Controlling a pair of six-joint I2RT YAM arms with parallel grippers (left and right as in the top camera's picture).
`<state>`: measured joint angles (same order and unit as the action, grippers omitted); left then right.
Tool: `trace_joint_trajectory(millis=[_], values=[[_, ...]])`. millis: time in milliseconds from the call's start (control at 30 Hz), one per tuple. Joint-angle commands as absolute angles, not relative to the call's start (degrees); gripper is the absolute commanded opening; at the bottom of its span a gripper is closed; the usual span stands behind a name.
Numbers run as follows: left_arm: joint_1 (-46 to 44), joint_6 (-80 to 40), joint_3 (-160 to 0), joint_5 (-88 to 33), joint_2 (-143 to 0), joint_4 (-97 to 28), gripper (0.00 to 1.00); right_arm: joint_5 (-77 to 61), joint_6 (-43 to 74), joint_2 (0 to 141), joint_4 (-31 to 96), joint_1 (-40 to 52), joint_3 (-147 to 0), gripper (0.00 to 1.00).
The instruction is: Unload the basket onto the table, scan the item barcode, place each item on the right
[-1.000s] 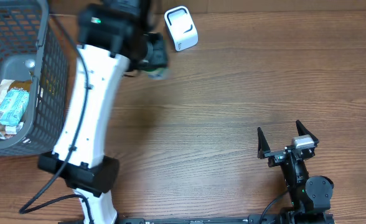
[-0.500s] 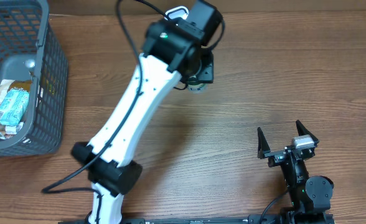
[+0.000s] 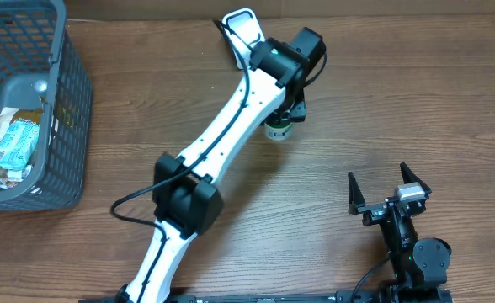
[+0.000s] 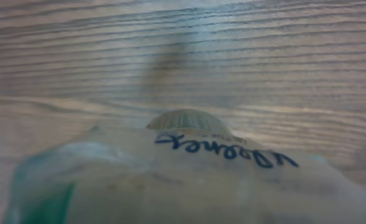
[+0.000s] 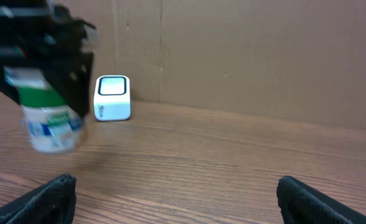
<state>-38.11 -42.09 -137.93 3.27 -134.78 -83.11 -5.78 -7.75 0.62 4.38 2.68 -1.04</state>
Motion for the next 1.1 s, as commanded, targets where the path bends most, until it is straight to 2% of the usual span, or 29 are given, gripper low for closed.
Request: trace_joint_trajectory(millis=[0, 333, 1067], values=[[-40.1, -43.3, -138.0, 4.0, -135.7, -81.0, 0.13, -6.1, -8.0, 0.2, 4.2, 2.9, -0.4, 1.0], [-43.6, -49.3, -138.0, 6.5, -136.6, -76.9, 0.18, -6.1, -8.0, 0.2, 4.2, 2.9, -0.4, 1.0], [-46.3, -51.2, -138.0, 3.2, -142.8, -73.3, 0.27, -6.1, -8.0, 0.2, 4.2, 2.9, -0.4, 1.0]])
